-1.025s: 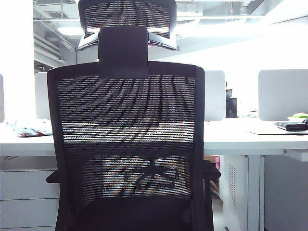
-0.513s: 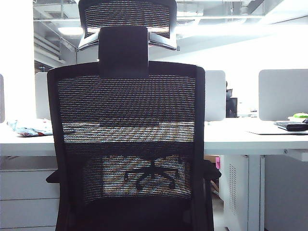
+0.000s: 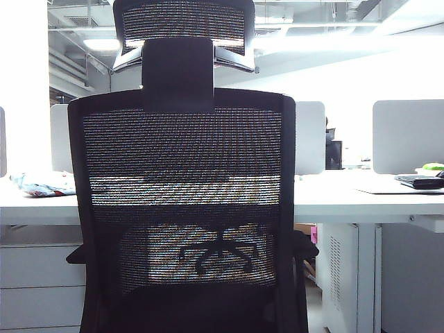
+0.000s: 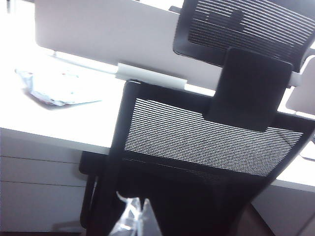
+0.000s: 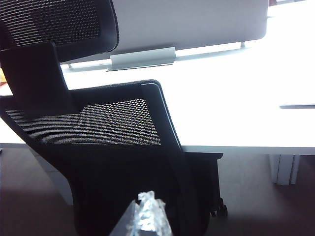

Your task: Push the black chair under the table.

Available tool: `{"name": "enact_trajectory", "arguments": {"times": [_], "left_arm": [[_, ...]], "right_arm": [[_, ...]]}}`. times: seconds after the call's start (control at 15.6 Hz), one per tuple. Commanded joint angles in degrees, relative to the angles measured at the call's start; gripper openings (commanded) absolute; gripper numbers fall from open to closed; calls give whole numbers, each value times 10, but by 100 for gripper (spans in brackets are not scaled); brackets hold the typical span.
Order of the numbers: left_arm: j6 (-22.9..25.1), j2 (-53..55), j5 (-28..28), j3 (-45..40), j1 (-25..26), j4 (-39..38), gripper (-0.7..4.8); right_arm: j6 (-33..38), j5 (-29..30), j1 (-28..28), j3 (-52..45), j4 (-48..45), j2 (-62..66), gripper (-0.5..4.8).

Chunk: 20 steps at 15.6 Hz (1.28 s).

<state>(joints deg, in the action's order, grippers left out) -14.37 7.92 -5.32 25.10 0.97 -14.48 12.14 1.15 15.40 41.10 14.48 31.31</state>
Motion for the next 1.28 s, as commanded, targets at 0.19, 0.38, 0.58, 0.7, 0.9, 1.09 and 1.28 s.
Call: {"name": "enact_trajectory", "arguments": {"times": [0.19, 0.38, 0.58, 0.7, 0.9, 1.09, 1.28], "left_arm": [[5, 0, -5, 1, 0, 2, -5], [5, 0, -5, 1, 0, 2, -5], [5, 0, -5, 1, 0, 2, -5], [5, 0, -5, 1, 0, 2, -5], [68, 0, 25, 1, 0, 2, -5], [141, -3, 74, -11, 0, 5, -5], [183, -21, 96, -61, 1, 19, -5]], "right_arm": [[-2, 0, 1, 2, -9, -1, -9], [-2, 0, 1, 2, -10, -1, -9], [-2, 0, 1, 2, -10, -1, -9], [-2, 0, 0, 2, -10, -1, -9], [-2, 0, 1, 2, -10, -1, -9], [-2, 0, 0, 2, -10, -1, -9], [-2, 0, 1, 2, -7, -1, -9]]}}
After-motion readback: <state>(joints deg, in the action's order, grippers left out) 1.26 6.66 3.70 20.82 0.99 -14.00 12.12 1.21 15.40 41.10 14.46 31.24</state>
